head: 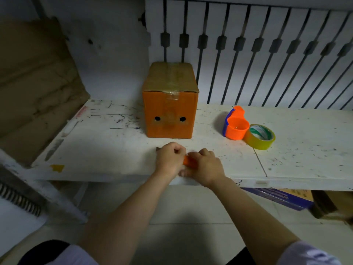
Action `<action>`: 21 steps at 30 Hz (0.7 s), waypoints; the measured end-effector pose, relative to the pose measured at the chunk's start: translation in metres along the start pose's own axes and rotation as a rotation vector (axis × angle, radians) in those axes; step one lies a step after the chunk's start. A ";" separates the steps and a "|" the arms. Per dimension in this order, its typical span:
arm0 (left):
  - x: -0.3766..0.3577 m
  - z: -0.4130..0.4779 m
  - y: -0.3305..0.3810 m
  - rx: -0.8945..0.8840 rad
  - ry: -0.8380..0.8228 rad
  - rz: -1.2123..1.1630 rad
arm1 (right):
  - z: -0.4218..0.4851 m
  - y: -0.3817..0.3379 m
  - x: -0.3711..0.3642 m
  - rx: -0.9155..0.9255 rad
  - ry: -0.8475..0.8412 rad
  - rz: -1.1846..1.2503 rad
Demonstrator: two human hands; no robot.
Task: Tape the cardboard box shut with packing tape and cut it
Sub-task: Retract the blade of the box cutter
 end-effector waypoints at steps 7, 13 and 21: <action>0.032 -0.021 -0.042 0.050 0.026 0.015 | -0.011 -0.012 -0.007 -0.069 -0.033 -0.077; 0.044 -0.030 -0.053 0.077 0.031 -0.029 | -0.022 -0.009 0.000 -0.238 0.033 0.226; 0.049 -0.039 -0.046 0.062 0.028 -0.013 | -0.039 -0.003 0.020 -0.365 0.184 0.198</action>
Point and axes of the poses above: each hand's wrist, its own z-axis towards the middle knuckle, its own x-axis out of the back of the hand, y = z × x, the point moved 9 cm from there along z, towards the middle knuckle, and after that the axes turned 7 degrees about z, right-handed, at the moved point
